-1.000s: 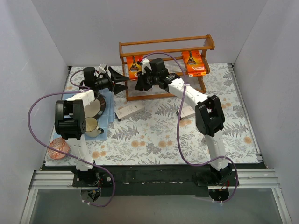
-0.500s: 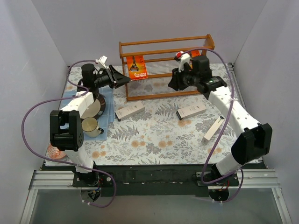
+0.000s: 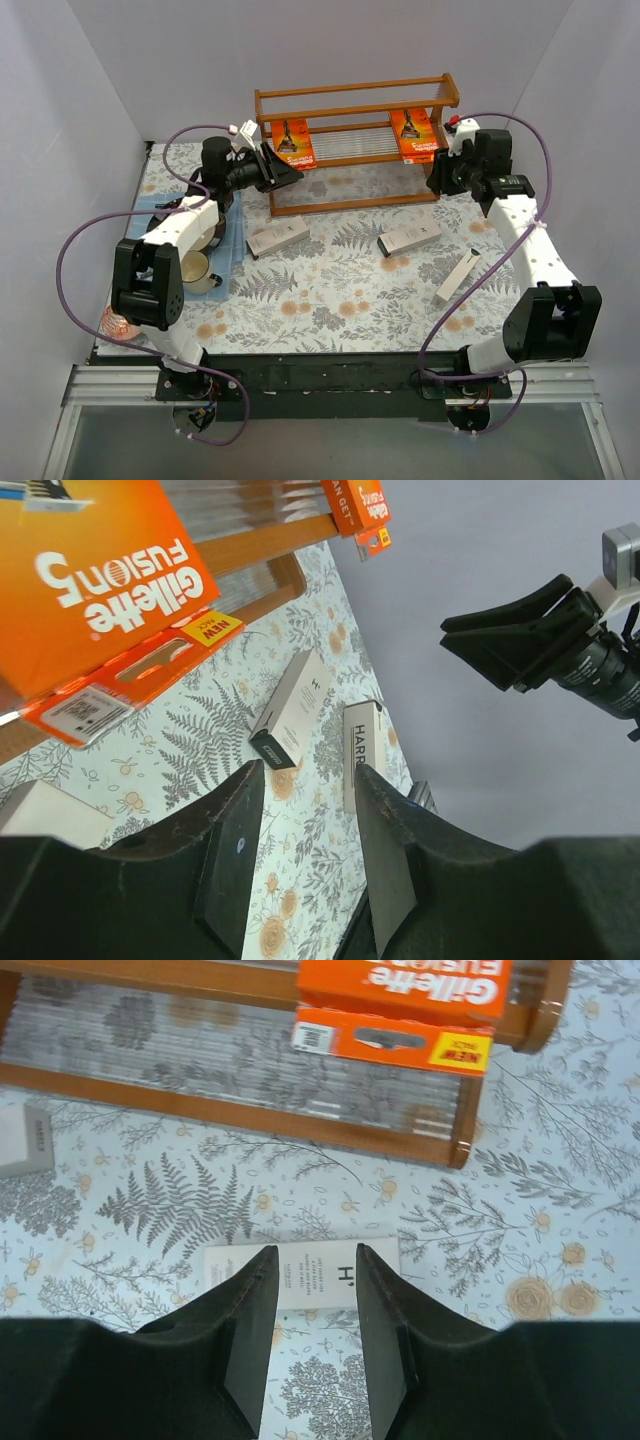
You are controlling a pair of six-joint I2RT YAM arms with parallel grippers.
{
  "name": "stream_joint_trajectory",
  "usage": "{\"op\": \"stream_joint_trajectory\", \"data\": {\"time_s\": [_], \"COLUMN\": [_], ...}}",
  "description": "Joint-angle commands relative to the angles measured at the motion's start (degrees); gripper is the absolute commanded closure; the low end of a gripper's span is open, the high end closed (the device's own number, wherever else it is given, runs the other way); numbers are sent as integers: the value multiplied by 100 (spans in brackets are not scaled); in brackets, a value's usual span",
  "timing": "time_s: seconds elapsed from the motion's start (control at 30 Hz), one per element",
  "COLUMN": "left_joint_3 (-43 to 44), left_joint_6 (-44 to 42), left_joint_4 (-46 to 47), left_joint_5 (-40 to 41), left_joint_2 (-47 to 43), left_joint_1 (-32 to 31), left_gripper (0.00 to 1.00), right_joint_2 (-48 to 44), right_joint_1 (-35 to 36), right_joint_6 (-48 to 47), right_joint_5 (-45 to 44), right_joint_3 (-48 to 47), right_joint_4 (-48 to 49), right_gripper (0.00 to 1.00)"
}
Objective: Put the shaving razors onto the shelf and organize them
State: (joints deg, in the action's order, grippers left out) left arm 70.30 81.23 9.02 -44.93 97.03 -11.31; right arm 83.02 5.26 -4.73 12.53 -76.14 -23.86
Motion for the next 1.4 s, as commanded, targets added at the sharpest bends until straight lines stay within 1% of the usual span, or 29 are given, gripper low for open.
{"op": "stream_joint_trajectory", "data": {"time_s": [0.0,0.27,0.43,0.7,0.73,0.9,0.97,1.03,1.1,1.2,1.3,1.33,1.37], "left_joint_3": [431,1047,1135,1029,1038,959,863,627,441,-120,-780,-920,-1200], "left_joint_6": [-187,-477,-617,-696,-696,-670,-661,-652,-766,-907,-1047,-1109,-1196], "left_joint_4": [-14,-436,-822,-866,-1023,-1112,-1121,-1156,-1244,-1411,-1447,-1403,-1403], "left_joint_5": [256,704,1003,1276,1285,1136,839,618,389,178,63,11,2], "left_joint_2": [254,755,747,659,650,554,405,273,1,-377,-780,-878,-992], "left_joint_1": [-240,-258,-231,-73,-56,-47,-47,-47,-47,-47,-90,-117,-160], "left_gripper": [61,63,62,62,62,62,60,55,49,43,39,38,37], "right_joint_2": [-190,-137,-128,-93,-85,-85,-102,-111,-120,-67,-58,-93,-102], "right_joint_1": [-262,-420,-464,-473,-473,-473,-473,-473,-473,-473,-464,-464,-473], "right_joint_6": [157,341,429,429,429,552,544,491,185,-149,-975,-1508,-1774], "right_joint_5": [117,267,346,416,425,460,478,548,732,1136,1865,1971,2068], "right_joint_3": [108,11,64,126,126,143,134,143,187,362,652,723,767], "right_joint_4": [276,452,522,593,593,602,575,540,461,216,-127,-276,-417], "right_gripper": [56,56,56,56,56,56,56,56,55,48,30,24,23]}}
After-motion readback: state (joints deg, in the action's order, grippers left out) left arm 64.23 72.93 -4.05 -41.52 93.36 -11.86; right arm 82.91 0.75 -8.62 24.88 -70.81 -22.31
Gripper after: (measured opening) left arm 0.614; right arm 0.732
